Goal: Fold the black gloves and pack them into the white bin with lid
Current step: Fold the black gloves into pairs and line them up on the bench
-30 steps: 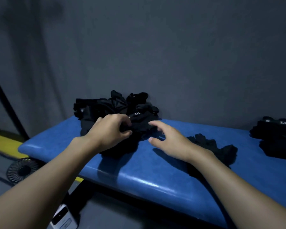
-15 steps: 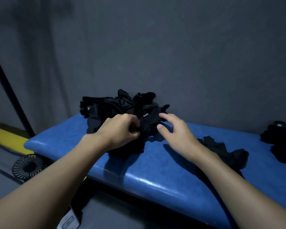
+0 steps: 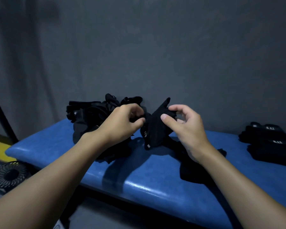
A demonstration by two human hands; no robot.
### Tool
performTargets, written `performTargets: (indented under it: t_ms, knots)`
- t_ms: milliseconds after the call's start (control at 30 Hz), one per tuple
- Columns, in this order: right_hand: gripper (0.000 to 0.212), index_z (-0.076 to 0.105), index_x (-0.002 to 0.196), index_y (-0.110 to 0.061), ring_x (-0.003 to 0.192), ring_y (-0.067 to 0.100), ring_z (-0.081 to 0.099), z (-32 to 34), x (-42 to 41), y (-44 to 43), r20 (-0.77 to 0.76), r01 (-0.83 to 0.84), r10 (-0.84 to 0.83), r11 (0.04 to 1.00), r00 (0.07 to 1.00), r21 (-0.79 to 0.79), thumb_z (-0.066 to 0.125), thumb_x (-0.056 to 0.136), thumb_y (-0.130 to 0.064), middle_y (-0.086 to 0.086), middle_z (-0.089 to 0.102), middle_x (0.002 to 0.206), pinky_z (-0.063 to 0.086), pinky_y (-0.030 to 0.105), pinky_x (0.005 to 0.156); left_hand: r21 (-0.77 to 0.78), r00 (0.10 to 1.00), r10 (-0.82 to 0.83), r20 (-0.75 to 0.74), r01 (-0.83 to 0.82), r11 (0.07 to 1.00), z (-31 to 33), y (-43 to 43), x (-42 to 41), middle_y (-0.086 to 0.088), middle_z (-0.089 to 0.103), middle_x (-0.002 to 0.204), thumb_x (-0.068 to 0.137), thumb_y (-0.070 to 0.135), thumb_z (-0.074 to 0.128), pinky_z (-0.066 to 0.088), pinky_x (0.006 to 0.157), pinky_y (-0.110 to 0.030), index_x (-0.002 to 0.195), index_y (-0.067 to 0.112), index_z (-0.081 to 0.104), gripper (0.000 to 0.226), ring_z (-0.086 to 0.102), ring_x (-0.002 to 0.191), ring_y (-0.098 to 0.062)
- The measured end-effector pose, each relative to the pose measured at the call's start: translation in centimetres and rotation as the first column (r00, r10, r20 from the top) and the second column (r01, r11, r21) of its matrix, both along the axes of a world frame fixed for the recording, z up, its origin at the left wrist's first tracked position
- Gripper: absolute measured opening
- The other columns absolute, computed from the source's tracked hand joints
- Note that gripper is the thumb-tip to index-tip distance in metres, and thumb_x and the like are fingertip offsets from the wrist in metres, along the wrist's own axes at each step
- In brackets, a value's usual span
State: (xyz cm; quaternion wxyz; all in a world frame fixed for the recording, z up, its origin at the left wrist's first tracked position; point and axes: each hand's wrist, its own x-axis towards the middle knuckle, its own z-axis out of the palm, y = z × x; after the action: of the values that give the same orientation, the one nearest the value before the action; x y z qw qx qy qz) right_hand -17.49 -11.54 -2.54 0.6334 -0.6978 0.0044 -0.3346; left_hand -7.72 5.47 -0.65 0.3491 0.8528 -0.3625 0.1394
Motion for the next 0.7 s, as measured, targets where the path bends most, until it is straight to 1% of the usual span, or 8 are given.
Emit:
performTargets:
  t_ms: [67,133,233,333,400,467,567,700]
  knots:
    - [0.024,0.064,0.106,-0.012,0.075,0.010,0.069,0.2,-0.7,-0.7,-0.006,-0.018,0.018,1.000,1.000,0.024,0.075,0.084,-0.013,-0.007,0.069,0.090,0.054,0.023,0.068,-0.096,0.997,-0.059,-0.058,0.054,0.994,0.5,-1.4,-0.4,0.009,0.067,0.109,0.088,0.033,0.071,0.052,0.087,-0.024,0.115,0.019,0.065,0.031,0.064,0.101,-0.005]
    - [0.023,0.064,0.104,-0.012,0.077,0.009,0.067,0.3,-1.4,-1.3,-0.002,-0.028,0.028,1.000,1.000,0.013,0.074,0.084,-0.009,-0.006,0.067,0.093,0.054,0.027,0.072,-0.167,0.984,-0.116,-0.137,0.093,0.982,0.8,-2.8,-0.8,0.008,0.064,0.118,0.086,0.036,0.073,0.052,0.085,-0.025,0.128,0.018,0.060,0.048,0.064,0.105,-0.005]
    - [0.025,0.062,0.102,-0.010,0.071,0.004,0.064,0.7,-2.6,-2.2,0.003,-0.066,0.066,0.997,0.998,-0.028,0.065,0.085,0.007,-0.004,0.066,0.092,0.052,0.020,0.067,-0.208,0.957,-0.185,-0.226,0.138,0.968,1.1,-4.6,-1.4,0.004,0.067,0.119,0.087,0.035,0.073,0.054,0.090,-0.023,0.133,0.015,0.057,0.053,0.066,0.106,-0.006]
    - [0.031,0.063,0.100,-0.014,0.073,0.006,0.062,0.8,-3.9,-3.2,-0.016,-0.073,0.072,0.995,0.997,-0.073,0.060,0.082,0.011,-0.003,0.066,0.095,0.052,0.022,0.067,-0.260,0.921,-0.264,-0.287,0.190,0.947,1.0,-6.0,-2.1,-0.005,0.075,0.100,0.087,0.026,0.075,0.056,0.085,-0.023,0.117,0.013,0.067,0.033,0.071,0.094,-0.013]
    - [0.030,0.064,0.101,-0.015,0.077,0.008,0.062,0.7,-4.6,-3.9,-0.027,-0.069,0.067,0.994,0.997,-0.087,0.061,0.077,0.003,-0.001,0.067,0.095,0.051,0.023,0.067,-0.298,0.895,-0.320,-0.312,0.228,0.927,1.0,-6.7,-2.5,-0.010,0.075,0.086,0.088,0.017,0.074,0.058,0.072,-0.025,0.099,0.008,0.073,0.015,0.071,0.077,-0.014]
    - [0.034,0.062,0.106,-0.016,0.082,0.010,0.063,0.7,-5.2,-4.7,-0.032,-0.065,0.063,0.995,0.998,-0.077,0.062,0.077,0.002,0.003,0.066,0.098,0.052,0.025,0.070,-0.341,0.877,-0.354,-0.325,0.240,0.909,1.1,-7.3,-3.0,-0.004,0.071,0.072,0.088,0.013,0.073,0.051,0.058,-0.018,0.086,0.006,0.072,0.007,0.064,0.062,-0.007]
    - [0.049,0.051,0.125,-0.021,0.086,0.016,0.068,0.7,-6.1,-6.0,-0.045,-0.089,0.089,0.996,0.995,-0.005,0.065,0.086,0.004,0.006,0.067,0.098,0.057,0.033,0.079,-0.406,0.855,-0.385,-0.349,0.233,0.884,1.5,-8.0,-3.5,-0.002,0.069,0.071,0.088,0.013,0.073,0.048,0.056,-0.017,0.084,0.010,0.069,0.006,0.062,0.062,-0.006]
    - [0.057,0.050,0.131,-0.029,0.102,0.021,0.070,0.5,-7.2,-7.6,-0.127,-0.095,0.091,0.995,0.988,-0.027,0.077,0.082,-0.018,0.007,0.071,0.110,0.054,0.039,0.094,-0.492,0.820,-0.432,-0.374,0.219,0.842,1.9,-8.7,-4.0,-0.010,0.069,0.079,0.091,0.015,0.070,0.048,0.054,-0.022,0.086,0.010,0.067,0.008,0.060,0.065,-0.016]
